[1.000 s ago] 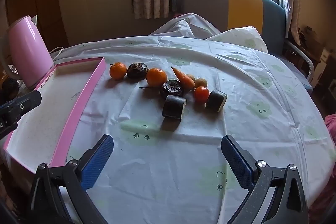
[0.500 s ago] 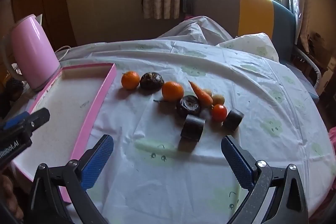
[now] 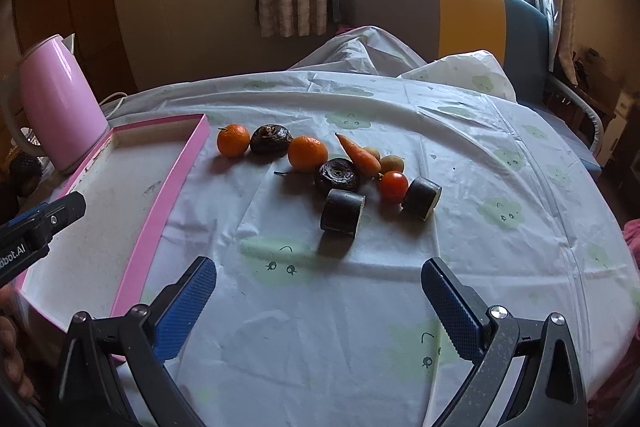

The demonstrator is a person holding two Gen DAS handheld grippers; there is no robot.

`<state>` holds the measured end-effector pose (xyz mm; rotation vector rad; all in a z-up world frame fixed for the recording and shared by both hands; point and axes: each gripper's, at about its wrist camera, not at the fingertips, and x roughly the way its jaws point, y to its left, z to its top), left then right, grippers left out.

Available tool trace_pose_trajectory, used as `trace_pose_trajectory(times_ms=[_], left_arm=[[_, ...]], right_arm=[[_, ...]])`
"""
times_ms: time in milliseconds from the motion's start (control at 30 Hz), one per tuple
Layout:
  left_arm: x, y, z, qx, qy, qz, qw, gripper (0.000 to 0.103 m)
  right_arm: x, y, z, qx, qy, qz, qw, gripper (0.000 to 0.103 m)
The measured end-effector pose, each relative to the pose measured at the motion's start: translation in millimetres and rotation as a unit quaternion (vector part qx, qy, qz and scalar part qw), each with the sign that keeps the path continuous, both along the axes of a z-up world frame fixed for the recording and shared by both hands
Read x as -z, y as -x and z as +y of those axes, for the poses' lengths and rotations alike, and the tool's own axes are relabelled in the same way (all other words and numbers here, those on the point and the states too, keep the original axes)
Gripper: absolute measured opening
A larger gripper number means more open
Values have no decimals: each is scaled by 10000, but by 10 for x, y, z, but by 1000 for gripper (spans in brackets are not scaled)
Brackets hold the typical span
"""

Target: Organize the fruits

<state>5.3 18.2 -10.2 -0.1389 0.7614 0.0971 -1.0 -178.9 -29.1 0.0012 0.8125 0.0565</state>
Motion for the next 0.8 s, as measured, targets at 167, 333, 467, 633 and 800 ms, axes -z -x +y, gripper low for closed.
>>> trace_pose_trajectory(times_ms=[167, 333, 467, 633, 800], left_arm=[[-18, 7, -24, 9, -59, -50, 10000, 63], [-41, 17, -88, 108, -161, -122, 9997, 63], [-37, 16, -158, 213, -221, -114, 9995, 63], [-32, 5, -213, 257, -251, -84, 9993, 63], [-41, 1, -261, 321, -266, -81, 9991, 63]], right_arm=[[-12, 13, 37, -32, 48, -50, 10000, 103], [-20, 16, 1, 18, 59, -99, 9999, 103], [-17, 10, -21, 6, 38, -116, 9999, 103], [-12, 11, -36, -4, 69, -142, 9999, 103], [-18, 6, -79, 36, 58, -158, 9999, 103]])
